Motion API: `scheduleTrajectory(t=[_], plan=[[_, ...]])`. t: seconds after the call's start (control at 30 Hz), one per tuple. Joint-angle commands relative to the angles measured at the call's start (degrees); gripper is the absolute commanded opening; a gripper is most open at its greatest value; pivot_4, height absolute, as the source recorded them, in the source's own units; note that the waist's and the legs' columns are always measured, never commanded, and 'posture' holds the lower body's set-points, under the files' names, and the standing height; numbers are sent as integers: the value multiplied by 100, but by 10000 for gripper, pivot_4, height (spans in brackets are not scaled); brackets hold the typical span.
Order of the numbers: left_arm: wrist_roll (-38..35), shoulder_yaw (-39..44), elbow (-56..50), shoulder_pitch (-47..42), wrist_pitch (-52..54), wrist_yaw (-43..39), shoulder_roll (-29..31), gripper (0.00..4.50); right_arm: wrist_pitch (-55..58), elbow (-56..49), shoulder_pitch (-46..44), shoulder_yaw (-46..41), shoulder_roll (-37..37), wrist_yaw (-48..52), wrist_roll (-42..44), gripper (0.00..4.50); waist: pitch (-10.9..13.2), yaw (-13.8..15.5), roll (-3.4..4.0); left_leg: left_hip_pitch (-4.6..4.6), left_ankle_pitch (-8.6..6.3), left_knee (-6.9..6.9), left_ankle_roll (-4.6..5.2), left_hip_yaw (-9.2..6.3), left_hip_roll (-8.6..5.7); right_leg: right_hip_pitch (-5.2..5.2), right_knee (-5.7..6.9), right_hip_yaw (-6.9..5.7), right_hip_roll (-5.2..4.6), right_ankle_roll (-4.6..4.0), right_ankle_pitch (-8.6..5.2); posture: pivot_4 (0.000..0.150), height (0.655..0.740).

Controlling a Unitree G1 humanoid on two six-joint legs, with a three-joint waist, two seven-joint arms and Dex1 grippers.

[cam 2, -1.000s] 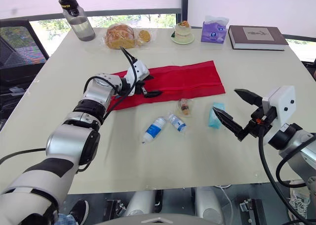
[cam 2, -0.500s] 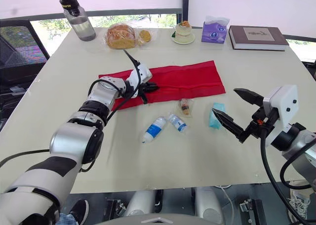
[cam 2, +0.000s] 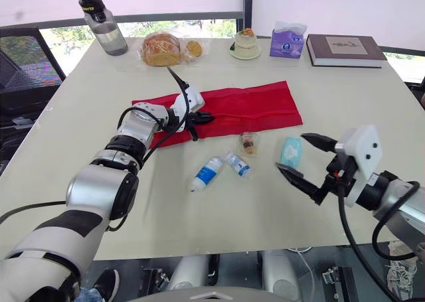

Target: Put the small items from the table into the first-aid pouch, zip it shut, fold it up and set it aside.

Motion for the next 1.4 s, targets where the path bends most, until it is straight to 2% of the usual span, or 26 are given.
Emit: scheduleTrajectory(t=[0.03, 0.27, 0.37, 0.47, 0.67, 1.13, 1.23, 1.27, 1.4], plan=[[-80, 80, -178, -42, -58, -208, 122, 731, -58, 107, -516, 760, -111, 382, -402, 45000, 0, 5, 0, -1, 0, 1, 0, -2, 1, 0, 0, -1, 1, 0, 0, 1500, 7387], [-61, 22, -355, 93, -112, -624, 247, 731, -953, 1811, -2501, 3035, 45, 1964, -2404, 45000, 2, -9, -1, -8, 0, 7, 0, -1, -1, -2, -2, 12, 10, -2, 1, 1500, 7387], [-90, 41, -469, 133, -80, -728, 302, 731, -1549, 2717, -3424, 3937, 372, 2625, -3320, 45000, 4, -27, 0, -8, 0, 6, 0, 2, 3, -5, -4, 19, 19, -2, 1, 1500, 7387], [-105, 51, -573, 182, -65, -800, 348, 731, -1964, 3529, -4128, 4429, 842, 3092, -3845, 45000, 5, -9, 2, -7, 0, 4, 0, -7, 7, -6, 0, 20, 31, -4, 1, 1500, 7387], [-158, 83, -782, 287, 13, -801, 409, 731, -2871, 5123, -5286, 5158, 1688, 3920, -4819, 45000, 6, -11, 5, -8, 0, 6, -1, -1, 7, -6, 1, 23, 28, -4, 2, 1500, 7387], [-227, 90, -946, 440, 66, -784, 508, 731, -4140, 7224, -6167, 5631, 3042, 4658, -6013, 45000, 8, -10, 7, -7, 1, 5, -2, -9, 8, -7, 10, 14, 28, -6, 3, 1500, 7387], [-237, 106, -932, 468, 41, -753, 515, 0, -4035, 7110, -6076, 5487, 3224, 4801, -5877, 37922, 8, -6, 7, -7, 1, 5, -2, -8, 8, -5, 8, 14, 27, -6, 3, 1500, 7387], [-236, 109, -917, 474, 28, -741, 519, 0, -4008, 7067, -6062, 5449, 3220, 4838, -5877, 34318, 8, -6, 7, -8, 0, 5, -2, -8, 8, -6, 8, 14, 27, -6, 3, 1500, 7387], [-238, 109, -897, 484, 7, -711, 506, 0, -3757, 6757, -5921, 5090, 3204, 4775, -5658, 15266, 8, -2, 8, -8, 1, 5, -2, -9, 8, -6, 9, 14, 27, -6, 3, 1500, 7387]])
